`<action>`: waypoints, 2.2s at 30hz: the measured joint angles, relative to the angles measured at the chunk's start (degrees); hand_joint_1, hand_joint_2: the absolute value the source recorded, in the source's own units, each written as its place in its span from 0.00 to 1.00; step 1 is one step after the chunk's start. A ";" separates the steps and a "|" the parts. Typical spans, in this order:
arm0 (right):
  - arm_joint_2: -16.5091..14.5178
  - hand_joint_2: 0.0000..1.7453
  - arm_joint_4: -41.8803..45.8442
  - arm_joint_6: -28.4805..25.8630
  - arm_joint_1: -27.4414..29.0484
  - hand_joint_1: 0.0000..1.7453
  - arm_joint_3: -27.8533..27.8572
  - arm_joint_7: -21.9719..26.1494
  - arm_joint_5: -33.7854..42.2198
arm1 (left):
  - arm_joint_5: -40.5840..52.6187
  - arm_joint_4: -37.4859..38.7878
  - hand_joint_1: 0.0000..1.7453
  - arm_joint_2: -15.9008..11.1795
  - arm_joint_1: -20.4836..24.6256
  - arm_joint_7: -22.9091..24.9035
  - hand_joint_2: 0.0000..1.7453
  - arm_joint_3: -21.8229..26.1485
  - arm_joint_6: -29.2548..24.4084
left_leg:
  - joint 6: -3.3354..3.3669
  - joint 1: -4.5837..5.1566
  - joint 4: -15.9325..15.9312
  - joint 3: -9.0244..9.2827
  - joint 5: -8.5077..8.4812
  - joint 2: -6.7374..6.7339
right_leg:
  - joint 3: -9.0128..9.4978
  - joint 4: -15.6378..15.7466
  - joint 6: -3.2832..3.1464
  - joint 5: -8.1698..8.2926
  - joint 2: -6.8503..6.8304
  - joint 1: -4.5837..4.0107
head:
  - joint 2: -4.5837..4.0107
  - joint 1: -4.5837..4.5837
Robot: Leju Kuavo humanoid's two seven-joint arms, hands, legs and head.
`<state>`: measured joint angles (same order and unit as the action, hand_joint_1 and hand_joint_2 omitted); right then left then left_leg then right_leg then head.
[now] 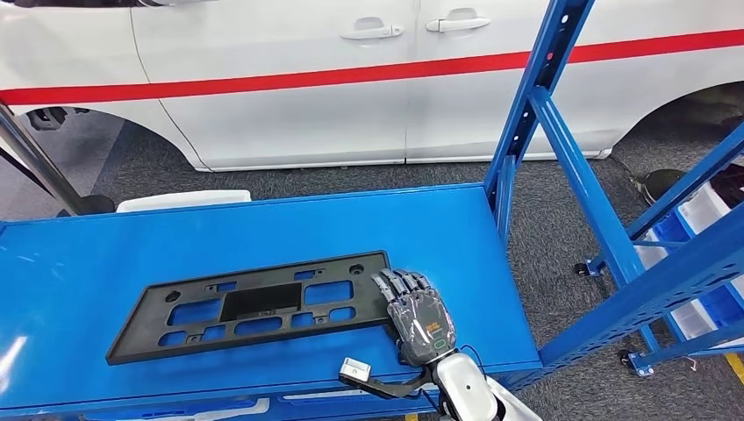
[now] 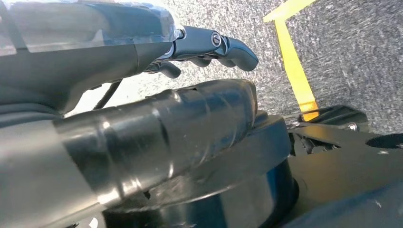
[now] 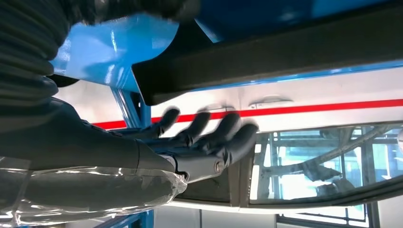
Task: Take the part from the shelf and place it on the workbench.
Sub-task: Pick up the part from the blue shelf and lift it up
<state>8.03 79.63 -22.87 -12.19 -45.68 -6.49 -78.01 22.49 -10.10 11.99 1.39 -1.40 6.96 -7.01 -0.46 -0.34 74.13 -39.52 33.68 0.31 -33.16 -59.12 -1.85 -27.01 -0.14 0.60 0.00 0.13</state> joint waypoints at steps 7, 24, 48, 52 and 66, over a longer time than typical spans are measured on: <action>0.04 1.00 0.15 -2.35 -0.09 1.00 -0.03 2.30 0.94 | 0.50 0.00 0.00 -0.01 -0.07 -0.71 0.00 0.00 0.30 | 1.63 0.60 -16.11 7.35 -7.05 0.03 | 0.11 0.07 0.95 -0.03 0.32 -0.27 | 0.00 0.02; 0.31 1.00 0.96 -3.18 -0.69 1.00 -0.73 3.92 1.98 | 0.59 0.00 0.00 1.10 0.09 -0.45 0.00 0.04 -2.05 | 0.86 0.08 -16.04 7.98 -6.55 0.12 | 0.19 0.05 1.11 0.04 0.31 0.12 | 0.00 0.09; 0.69 1.00 1.78 -5.21 2.01 1.00 -0.81 -1.45 -6.41 | 1.13 0.00 0.00 0.82 0.34 -2.34 1.00 0.21 -1.88 | 2.87 -0.13 -17.06 8.62 -7.11 -0.26 | -4.61 -9.82 2.74 -2.87 0.28 0.34 | 0.00 0.10; 0.69 1.00 2.49 -5.82 2.79 1.00 -0.45 -3.53 -9.85 | 1.05 0.00 0.00 0.80 0.58 -2.03 1.00 0.27 -1.90 | 1.77 0.25 -16.11 8.22 -6.39 -0.10 | -0.48 -0.56 1.99 -0.16 0.27 0.16 | 0.00 0.06; 0.73 1.00 3.61 -6.03 3.67 1.00 0.22 -8.56 -12.11 | 1.09 0.00 0.00 0.66 1.20 -0.85 1.00 0.61 -1.64 | 0.93 0.25 -14.79 9.77 -4.93 -0.14 | -0.68 -0.53 0.66 0.79 -0.16 0.05 | 0.00 0.02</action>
<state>8.75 83.24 -28.89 -8.53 -45.46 -15.04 -90.13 23.58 -10.10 12.65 2.59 -2.26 7.57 -8.65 0.46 -0.10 59.34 -29.75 28.75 0.17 -33.85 -59.65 -1.18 -26.22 -0.31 0.65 0.00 0.14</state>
